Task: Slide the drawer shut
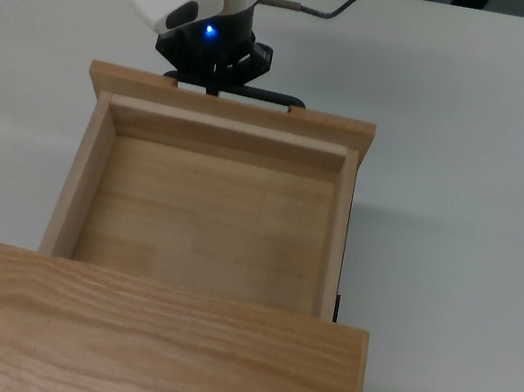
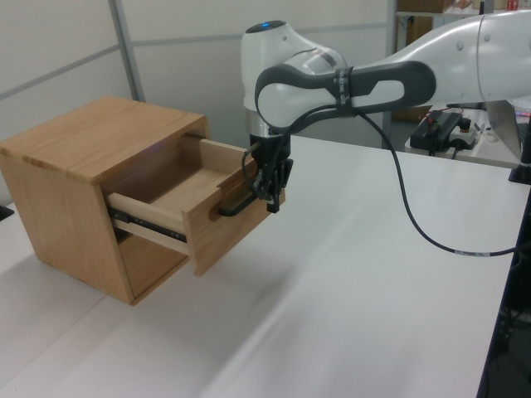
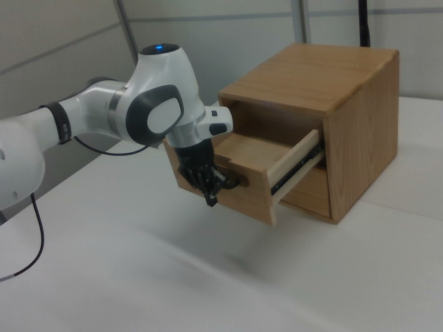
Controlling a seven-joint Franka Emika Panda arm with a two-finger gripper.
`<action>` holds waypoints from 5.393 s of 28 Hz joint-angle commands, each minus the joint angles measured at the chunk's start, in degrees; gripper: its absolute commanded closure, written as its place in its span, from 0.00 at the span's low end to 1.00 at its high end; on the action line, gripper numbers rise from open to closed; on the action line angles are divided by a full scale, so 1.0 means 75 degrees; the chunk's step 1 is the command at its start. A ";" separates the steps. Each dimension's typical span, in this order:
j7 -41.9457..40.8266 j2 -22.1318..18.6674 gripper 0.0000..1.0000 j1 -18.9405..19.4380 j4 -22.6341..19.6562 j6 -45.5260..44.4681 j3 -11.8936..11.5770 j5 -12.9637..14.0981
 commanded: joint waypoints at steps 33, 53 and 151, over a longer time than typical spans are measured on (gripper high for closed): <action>0.1162 0.2349 1.00 0.0170 0.1350 0.6463 -0.0127 -0.0612; 0.1255 0.2620 1.00 0.0135 0.1069 0.7104 -0.0127 -0.0611; -0.0128 -0.1646 0.00 0.0111 -0.0326 -0.1877 -0.0162 -0.0295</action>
